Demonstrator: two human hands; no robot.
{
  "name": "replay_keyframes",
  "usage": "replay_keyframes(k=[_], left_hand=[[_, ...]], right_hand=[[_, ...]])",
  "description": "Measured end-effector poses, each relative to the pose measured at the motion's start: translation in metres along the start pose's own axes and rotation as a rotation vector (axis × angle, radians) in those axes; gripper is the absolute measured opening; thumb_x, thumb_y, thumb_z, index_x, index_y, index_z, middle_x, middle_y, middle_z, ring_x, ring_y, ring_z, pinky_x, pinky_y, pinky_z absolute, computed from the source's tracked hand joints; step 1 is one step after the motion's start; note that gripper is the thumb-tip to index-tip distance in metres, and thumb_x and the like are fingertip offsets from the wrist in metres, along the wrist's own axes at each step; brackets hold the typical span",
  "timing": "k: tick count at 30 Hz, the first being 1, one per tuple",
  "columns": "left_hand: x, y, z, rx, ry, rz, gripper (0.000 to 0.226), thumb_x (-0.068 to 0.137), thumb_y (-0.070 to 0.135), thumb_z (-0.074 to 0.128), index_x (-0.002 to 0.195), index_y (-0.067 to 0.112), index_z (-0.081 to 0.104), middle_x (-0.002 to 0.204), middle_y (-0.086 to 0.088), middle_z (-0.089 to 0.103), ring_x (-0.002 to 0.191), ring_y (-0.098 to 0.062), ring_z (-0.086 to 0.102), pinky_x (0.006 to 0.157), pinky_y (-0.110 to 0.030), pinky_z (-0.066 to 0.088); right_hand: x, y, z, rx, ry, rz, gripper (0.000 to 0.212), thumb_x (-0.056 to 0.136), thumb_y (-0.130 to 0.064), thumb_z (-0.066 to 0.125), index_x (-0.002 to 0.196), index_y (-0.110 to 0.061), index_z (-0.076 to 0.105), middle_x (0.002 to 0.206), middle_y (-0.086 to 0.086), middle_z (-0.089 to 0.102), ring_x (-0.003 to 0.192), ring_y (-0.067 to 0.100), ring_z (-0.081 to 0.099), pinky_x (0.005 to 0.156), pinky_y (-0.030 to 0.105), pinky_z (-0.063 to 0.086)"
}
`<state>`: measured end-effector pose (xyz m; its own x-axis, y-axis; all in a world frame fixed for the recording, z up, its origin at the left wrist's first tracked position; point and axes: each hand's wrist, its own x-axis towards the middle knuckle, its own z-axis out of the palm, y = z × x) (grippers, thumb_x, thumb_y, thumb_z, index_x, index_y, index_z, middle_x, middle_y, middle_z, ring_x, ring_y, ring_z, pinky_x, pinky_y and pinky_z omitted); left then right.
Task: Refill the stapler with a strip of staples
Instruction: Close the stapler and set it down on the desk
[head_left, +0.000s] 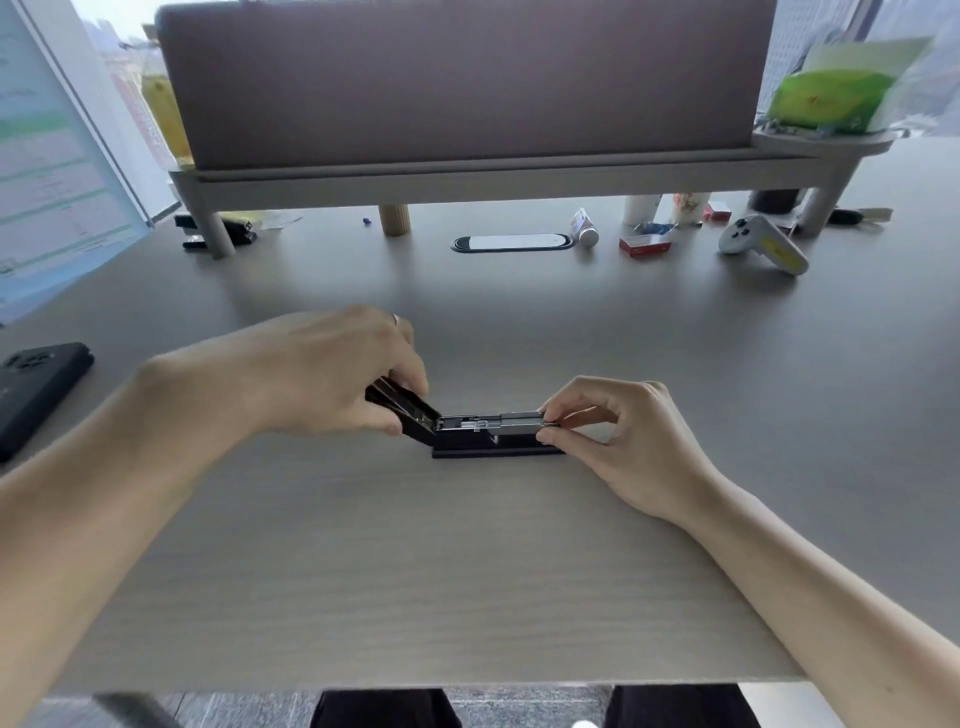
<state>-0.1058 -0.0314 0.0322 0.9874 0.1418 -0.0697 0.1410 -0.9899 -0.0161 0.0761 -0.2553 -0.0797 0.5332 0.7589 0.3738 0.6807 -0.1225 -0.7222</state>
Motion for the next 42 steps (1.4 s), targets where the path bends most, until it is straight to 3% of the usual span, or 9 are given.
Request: replay_keyframes(k=[3,8,17,24,28,30,33,38,42], left_hand=[[0.007,0.010,-0.015,-0.161,0.130,-0.054,0.045,0.075,0.038,0.089,0.117,0.039,0.072,0.090,0.020,0.071,0.084,0.003,0.066,0.078,-0.020,0.051],[0.023,0.031,-0.008,-0.421,0.253,-0.057,0.044,0.066,0.031,0.097,0.105,0.030,0.074,0.091,0.012,0.080,0.081,-0.004,0.076,0.086,-0.030,0.060],[0.042,0.048,0.026,-0.532,0.249,-0.012,0.034,0.074,0.028,0.093,0.105,0.029,0.079,0.092,0.018,0.081,0.088,0.003,0.075,0.081,-0.022,0.059],[0.050,0.053,0.046,-0.512,0.155,0.014,0.028,0.083,0.031,0.086,0.109,0.032,0.075,0.100,0.017,0.080,0.092,-0.003,0.074,0.080,-0.020,0.055],[0.052,0.059,0.055,-0.565,0.172,-0.031,0.019,0.092,0.049,0.072,0.101,0.032,0.072,0.088,0.017,0.077,0.081,0.001,0.069,0.074,-0.019,0.052],[0.056,0.061,0.060,-0.603,0.218,-0.107,0.036,0.100,0.052,0.056,0.087,0.021,0.068,0.068,0.014,0.064,0.063,-0.002,0.057,0.063,-0.019,0.043],[0.062,0.067,0.066,-0.618,0.213,-0.207,0.059,0.108,0.049,0.038,0.069,0.005,0.044,0.058,0.003,0.043,0.058,-0.017,0.042,0.061,-0.035,0.034],[0.071,0.073,0.073,-0.600,0.229,-0.273,0.067,0.108,0.053,0.032,0.056,0.012,0.029,0.048,0.001,0.037,0.049,-0.024,0.039,0.055,-0.036,0.032],[0.073,0.075,0.075,-0.525,0.240,-0.274,0.070,0.109,0.053,0.027,0.052,0.012,0.031,0.047,0.000,0.041,0.048,-0.024,0.046,0.056,-0.035,0.034]], right_hand=[[0.000,-0.001,0.000,-0.005,0.005,-0.004,0.013,0.082,-0.018,0.090,0.081,-0.020,0.077,0.085,-0.008,0.081,0.082,-0.001,0.078,0.078,0.009,0.051],[0.000,-0.001,-0.001,-0.001,0.008,-0.012,0.013,0.082,-0.018,0.090,0.081,-0.018,0.078,0.085,-0.006,0.081,0.082,-0.001,0.079,0.078,0.008,0.052],[0.001,-0.002,-0.001,0.017,0.000,-0.002,0.018,0.082,-0.018,0.090,0.086,-0.019,0.072,0.089,-0.009,0.082,0.085,-0.002,0.079,0.083,0.021,0.060],[0.002,-0.007,-0.001,0.040,-0.005,0.038,0.045,0.079,-0.019,0.092,0.105,-0.022,0.055,0.088,-0.012,0.084,0.084,-0.004,0.078,0.080,0.011,0.055],[0.001,-0.009,-0.002,0.084,-0.013,0.067,0.051,0.079,-0.023,0.092,0.113,-0.025,0.054,0.089,-0.014,0.083,0.084,-0.004,0.078,0.078,0.005,0.050],[0.000,-0.011,-0.003,0.070,-0.022,0.088,0.059,0.075,-0.024,0.094,0.119,-0.029,0.054,0.089,-0.015,0.082,0.086,-0.006,0.076,0.078,0.001,0.046],[0.000,-0.012,-0.003,0.050,-0.060,0.115,0.068,0.069,-0.026,0.097,0.122,-0.034,0.056,0.090,-0.015,0.080,0.088,-0.008,0.073,0.073,0.001,0.047],[0.002,-0.010,-0.002,0.039,-0.070,0.129,0.070,0.069,-0.025,0.097,0.125,-0.035,0.058,0.088,-0.012,0.081,0.088,-0.005,0.075,0.073,0.003,0.049],[0.002,-0.008,-0.002,0.060,-0.073,0.131,0.072,0.068,-0.023,0.097,0.127,-0.034,0.057,0.088,-0.011,0.081,0.086,-0.002,0.076,0.075,0.004,0.051]])
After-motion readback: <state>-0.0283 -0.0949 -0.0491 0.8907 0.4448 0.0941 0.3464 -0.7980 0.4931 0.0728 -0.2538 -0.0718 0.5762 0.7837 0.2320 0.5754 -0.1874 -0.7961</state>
